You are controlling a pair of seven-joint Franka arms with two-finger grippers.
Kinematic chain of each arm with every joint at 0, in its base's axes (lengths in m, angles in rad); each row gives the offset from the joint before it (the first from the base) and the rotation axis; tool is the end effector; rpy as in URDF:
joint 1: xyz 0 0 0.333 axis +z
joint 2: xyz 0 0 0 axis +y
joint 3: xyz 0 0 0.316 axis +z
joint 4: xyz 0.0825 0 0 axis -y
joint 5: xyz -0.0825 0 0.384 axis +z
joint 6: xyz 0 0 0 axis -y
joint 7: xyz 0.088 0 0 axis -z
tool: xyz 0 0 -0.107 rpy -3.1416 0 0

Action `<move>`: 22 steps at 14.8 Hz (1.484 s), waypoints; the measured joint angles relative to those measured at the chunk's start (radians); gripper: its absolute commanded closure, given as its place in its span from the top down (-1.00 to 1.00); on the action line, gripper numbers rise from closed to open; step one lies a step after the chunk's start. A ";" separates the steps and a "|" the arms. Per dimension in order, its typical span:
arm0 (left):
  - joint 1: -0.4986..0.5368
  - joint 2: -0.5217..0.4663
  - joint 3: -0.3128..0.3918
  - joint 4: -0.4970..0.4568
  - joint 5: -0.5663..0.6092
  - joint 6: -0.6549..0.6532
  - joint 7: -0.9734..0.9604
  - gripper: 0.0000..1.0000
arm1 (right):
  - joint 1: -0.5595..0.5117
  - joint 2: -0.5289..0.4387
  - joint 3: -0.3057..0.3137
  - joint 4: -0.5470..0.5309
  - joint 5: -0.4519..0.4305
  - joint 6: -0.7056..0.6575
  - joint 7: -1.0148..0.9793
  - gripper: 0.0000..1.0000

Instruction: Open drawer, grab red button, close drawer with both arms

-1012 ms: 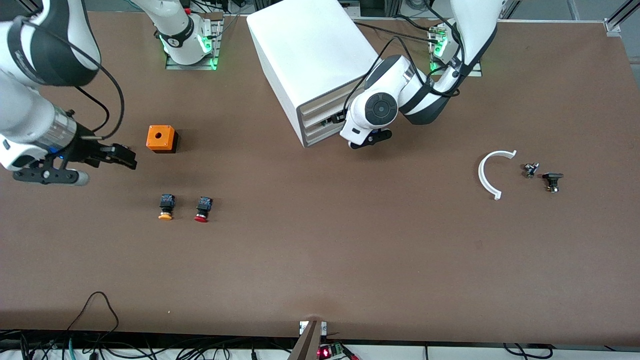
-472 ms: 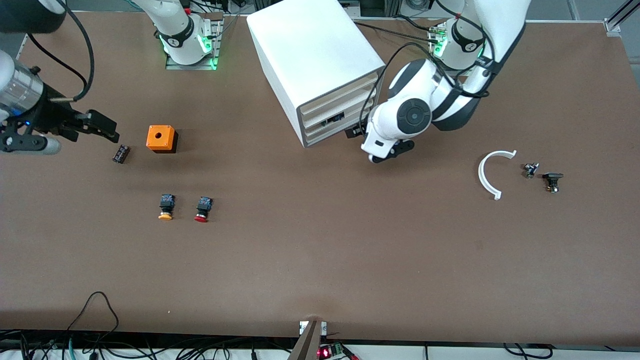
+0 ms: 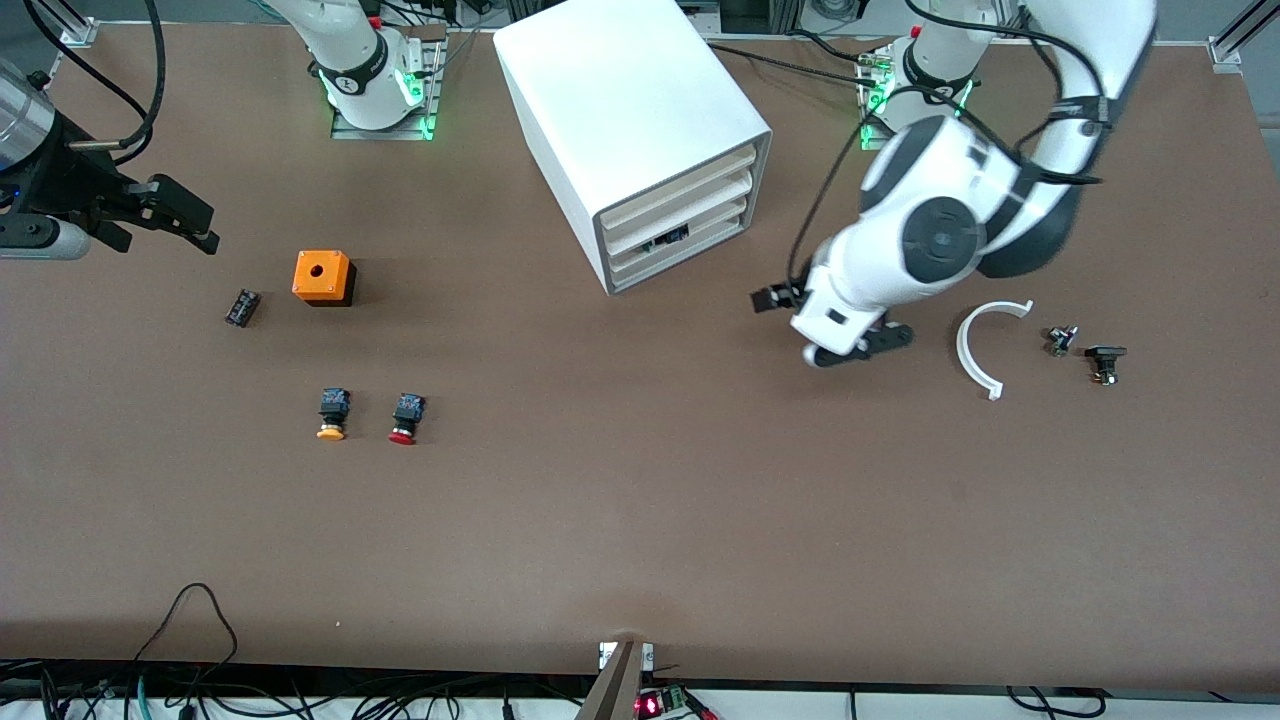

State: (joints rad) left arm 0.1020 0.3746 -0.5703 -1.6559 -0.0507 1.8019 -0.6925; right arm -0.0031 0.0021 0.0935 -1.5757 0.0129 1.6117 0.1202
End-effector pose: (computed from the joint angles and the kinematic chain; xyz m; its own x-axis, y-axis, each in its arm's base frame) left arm 0.5770 -0.2565 0.4105 0.9297 0.2305 -0.2874 0.2624 -0.9619 0.0773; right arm 0.5569 0.0518 0.6247 0.9990 -0.0304 0.0321 -0.0298 -0.9994 -0.0171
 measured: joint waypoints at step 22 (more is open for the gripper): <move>-0.137 -0.328 0.520 0.013 0.047 -0.108 0.755 1.00 | -0.011 0.002 0.003 0.035 -0.029 0.002 -0.001 0.98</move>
State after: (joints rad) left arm -0.0346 0.0465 -0.0508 -1.6431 -0.0034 1.6941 0.0628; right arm -0.0137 0.0044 0.0961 -1.5409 -0.0157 1.6136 0.1194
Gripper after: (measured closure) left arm 0.000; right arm 0.004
